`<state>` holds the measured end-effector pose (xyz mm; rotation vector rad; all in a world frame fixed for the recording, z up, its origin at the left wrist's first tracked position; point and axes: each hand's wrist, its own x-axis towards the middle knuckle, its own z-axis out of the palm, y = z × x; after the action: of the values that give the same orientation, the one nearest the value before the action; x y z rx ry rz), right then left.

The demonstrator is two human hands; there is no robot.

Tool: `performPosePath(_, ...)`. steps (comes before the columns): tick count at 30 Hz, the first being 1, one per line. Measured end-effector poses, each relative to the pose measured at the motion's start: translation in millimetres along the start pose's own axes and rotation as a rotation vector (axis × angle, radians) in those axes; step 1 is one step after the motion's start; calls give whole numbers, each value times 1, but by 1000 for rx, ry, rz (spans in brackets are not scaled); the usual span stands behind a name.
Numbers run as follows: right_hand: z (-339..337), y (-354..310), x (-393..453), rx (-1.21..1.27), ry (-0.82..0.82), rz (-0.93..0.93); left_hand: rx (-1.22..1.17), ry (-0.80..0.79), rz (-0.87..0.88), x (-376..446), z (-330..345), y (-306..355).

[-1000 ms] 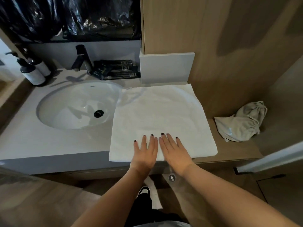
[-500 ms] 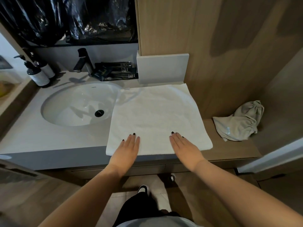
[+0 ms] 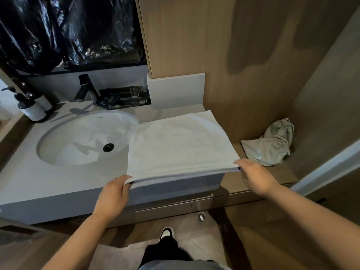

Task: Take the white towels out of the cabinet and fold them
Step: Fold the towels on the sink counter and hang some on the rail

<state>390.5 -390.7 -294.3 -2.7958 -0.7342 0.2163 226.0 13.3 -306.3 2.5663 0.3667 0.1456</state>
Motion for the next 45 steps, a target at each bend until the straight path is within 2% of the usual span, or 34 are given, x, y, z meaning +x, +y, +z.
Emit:
performPosePath(2,-10,5,1,133,62,46,-179,32,-71,5,0,-2)
performPosePath(5,-23,8,9,365,150,132,-311,143,-129,18,-1,-1)
performPosePath(10,-36,4,37,812,335,347,-372,228,-142,47,-3,9)
performPosePath(14,-45,-3,67,946,405,404,-385,274,-181,84,-11,12)
performPosePath(18,-55,-10,109,945,444,381,-379,326,-195,131,-13,5)
performPosePath(24,-48,-8,183,813,421,306,-356,238,-353,190,-5,-14)
performPosePath(29,-7,1,230,775,325,423,-223,90,-449,225,6,-28)
performPosePath(33,22,8,244,687,228,473,-232,23,-500,236,14,-36)
performPosePath(40,29,1,256,380,322,461,-348,40,-483,250,9,-40)
performPosePath(45,29,-6,258,274,341,539,-247,-102,-450,260,10,-41)
